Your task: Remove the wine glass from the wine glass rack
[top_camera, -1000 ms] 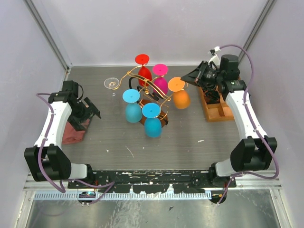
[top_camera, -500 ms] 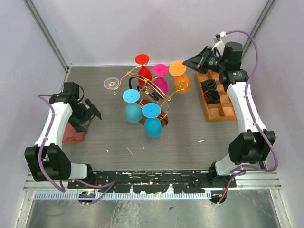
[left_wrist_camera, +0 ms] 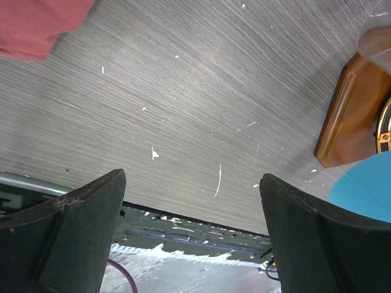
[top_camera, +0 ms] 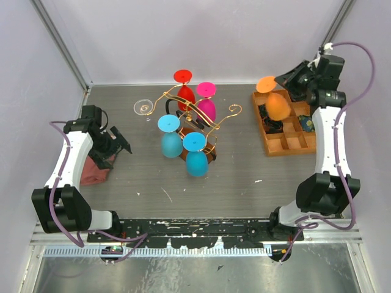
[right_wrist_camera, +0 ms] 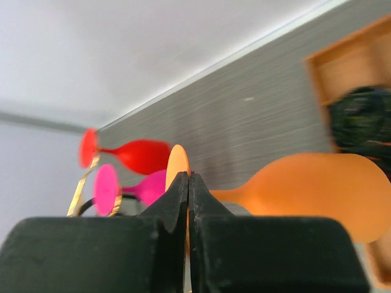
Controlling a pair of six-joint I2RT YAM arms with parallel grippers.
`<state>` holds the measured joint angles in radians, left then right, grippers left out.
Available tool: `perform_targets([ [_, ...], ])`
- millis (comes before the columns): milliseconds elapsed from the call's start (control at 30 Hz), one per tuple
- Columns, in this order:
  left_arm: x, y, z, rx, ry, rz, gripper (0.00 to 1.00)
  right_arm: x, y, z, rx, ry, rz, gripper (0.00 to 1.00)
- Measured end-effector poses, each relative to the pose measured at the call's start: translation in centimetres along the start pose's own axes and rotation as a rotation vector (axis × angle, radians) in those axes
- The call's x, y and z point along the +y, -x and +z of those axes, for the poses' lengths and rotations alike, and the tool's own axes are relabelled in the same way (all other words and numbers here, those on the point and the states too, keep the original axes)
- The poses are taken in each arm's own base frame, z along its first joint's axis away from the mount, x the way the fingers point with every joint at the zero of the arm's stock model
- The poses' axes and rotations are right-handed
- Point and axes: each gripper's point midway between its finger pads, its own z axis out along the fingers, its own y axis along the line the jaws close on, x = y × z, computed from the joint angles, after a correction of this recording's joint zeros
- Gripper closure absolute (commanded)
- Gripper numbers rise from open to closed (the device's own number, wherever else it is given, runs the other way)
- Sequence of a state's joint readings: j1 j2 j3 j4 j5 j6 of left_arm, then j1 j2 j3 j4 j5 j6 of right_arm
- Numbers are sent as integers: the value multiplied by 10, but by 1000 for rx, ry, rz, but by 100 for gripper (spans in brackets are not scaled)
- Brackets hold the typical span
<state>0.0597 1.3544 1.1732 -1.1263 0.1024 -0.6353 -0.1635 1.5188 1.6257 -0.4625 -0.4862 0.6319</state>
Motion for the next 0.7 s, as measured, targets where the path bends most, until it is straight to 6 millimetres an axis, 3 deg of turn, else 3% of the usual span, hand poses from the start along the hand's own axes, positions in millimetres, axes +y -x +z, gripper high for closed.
perform_targets([
  [133, -3, -1, 0, 7, -19, 7, 2, -37, 15, -29, -75, -239, -77, 99],
  [333, -8, -2, -2, 7, -53, 20, 2, -89, 2, -90, -101, -592, -201, 99],
  [433, -8, -6, -2, 14, -63, 30, 2, -131, -24, -119, -49, -796, -246, 99],
  [600, -9, -9, -2, 30, -79, 39, 2, -205, -77, -148, 108, -1120, -326, 99],
  [700, -9, -12, -1, 43, -84, 42, 2, -235, -103, -170, 199, -1286, -395, 99],
])
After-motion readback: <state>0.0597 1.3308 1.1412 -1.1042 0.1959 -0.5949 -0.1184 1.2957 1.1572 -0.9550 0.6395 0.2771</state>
